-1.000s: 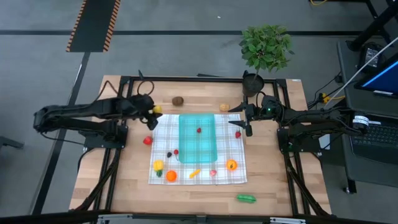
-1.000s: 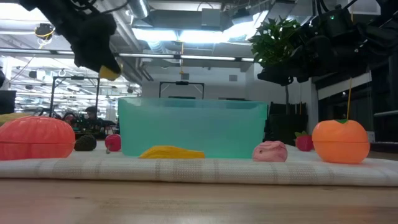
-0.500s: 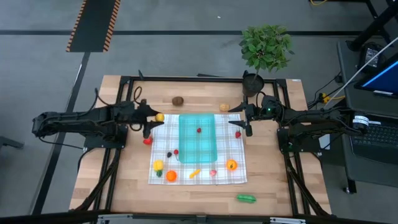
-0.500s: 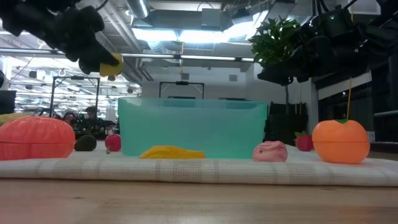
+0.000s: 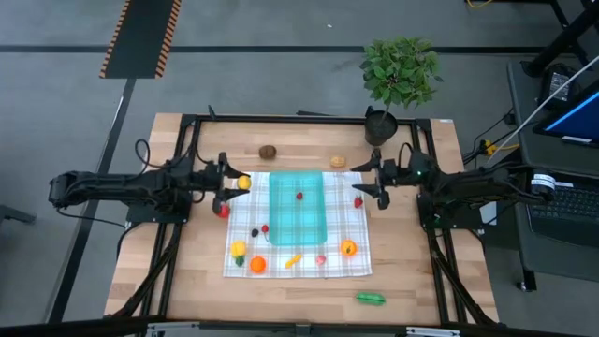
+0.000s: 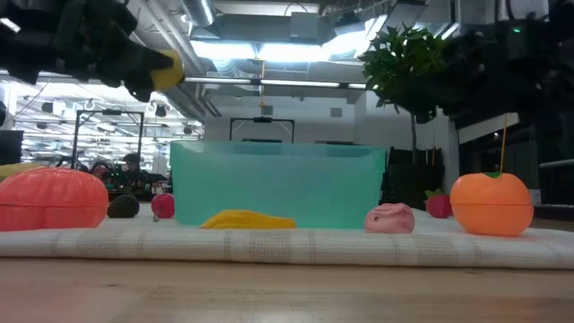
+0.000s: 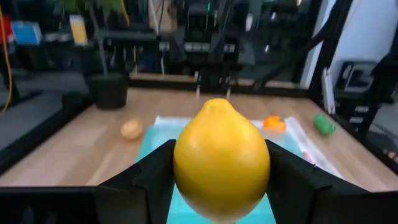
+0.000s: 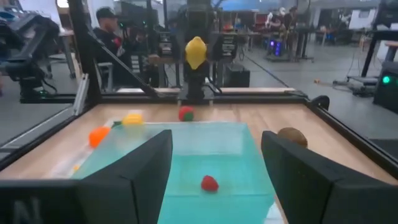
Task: Pick and placing Produce into tupperware
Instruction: Put the lemon into the blue bin
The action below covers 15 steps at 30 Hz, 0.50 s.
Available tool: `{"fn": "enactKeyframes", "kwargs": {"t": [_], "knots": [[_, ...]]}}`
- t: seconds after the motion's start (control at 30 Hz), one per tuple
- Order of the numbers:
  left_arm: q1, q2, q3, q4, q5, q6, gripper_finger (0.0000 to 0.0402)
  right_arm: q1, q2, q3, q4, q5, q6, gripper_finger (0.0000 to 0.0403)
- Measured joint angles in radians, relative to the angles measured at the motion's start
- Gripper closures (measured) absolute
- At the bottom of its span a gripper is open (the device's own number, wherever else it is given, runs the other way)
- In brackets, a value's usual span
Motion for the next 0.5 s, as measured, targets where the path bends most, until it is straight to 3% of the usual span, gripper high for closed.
{"fn": "enactKeyframes", "kwargs": {"t": [0.13,0.5], "knots": [[0.000,0.000,-0.055,0.128,0.009,-0.001,0.0204,0.002,0.000,-0.023,0.028,0.001,0.001,0.0154],[0.000,0.001,-0.061,0.144,0.026,-0.004,0.0204,0.002,0.000,0.000,0.028,0.005,0.032,0.0154]]}}
